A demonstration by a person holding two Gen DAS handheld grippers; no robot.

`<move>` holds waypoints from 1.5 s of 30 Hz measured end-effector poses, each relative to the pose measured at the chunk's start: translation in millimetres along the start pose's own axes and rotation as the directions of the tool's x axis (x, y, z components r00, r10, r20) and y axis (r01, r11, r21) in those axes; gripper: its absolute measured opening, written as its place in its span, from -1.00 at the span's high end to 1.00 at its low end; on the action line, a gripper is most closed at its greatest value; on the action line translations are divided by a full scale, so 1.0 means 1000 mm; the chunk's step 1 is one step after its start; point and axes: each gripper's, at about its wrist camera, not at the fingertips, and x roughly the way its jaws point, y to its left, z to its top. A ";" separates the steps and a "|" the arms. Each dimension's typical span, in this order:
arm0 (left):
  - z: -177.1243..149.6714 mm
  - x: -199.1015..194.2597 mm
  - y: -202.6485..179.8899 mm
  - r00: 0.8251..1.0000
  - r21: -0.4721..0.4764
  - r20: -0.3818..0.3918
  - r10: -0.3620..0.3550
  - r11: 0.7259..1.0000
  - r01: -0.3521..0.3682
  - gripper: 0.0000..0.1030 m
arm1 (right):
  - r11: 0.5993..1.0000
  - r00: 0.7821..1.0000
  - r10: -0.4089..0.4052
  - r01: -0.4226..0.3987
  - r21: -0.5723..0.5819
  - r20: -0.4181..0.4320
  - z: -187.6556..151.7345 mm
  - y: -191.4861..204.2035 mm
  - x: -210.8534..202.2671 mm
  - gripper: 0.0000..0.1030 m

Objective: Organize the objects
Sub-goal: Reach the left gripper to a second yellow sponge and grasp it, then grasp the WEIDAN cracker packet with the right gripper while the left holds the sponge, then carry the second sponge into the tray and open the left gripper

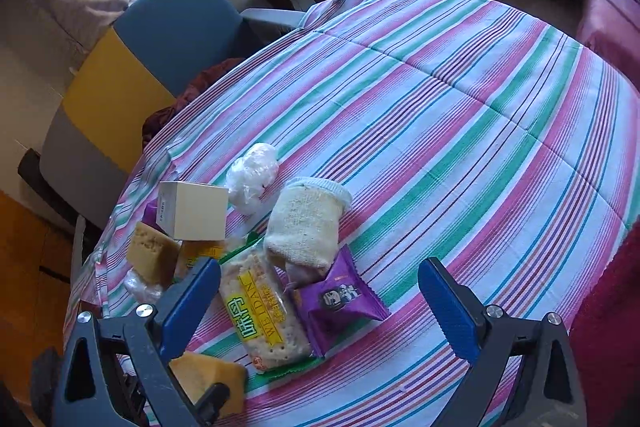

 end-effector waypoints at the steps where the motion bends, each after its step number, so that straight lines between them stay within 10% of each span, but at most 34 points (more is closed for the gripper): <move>1: -0.004 -0.005 0.004 1.000 -0.008 0.004 -0.001 1.000 0.001 -0.38 | 1.000 1.000 -0.003 0.003 0.007 0.002 0.001 -0.002 0.000 -0.94; 14: -0.053 -0.065 0.034 0.996 -0.072 0.084 0.008 0.997 -0.002 -0.37 | 0.970 0.999 0.025 -0.031 -0.242 -0.025 -0.015 0.047 0.003 -0.44; 30: -0.070 -0.099 0.039 0.987 -0.098 0.158 -0.035 0.994 0.051 -0.37 | 0.873 0.986 -0.099 0.021 -0.487 -0.136 -0.042 0.076 0.045 -0.38; 37: -0.075 -0.109 0.037 0.984 -0.099 0.173 -0.039 0.993 0.056 -0.37 | 0.859 0.971 -0.159 0.047 -0.511 -0.178 -0.044 0.070 0.059 0.07; 45: -0.086 -0.136 0.053 0.977 -0.155 0.215 0.006 0.987 0.028 -0.37 | 0.805 0.957 -0.087 -0.096 -0.586 -0.277 -0.068 0.086 0.051 0.07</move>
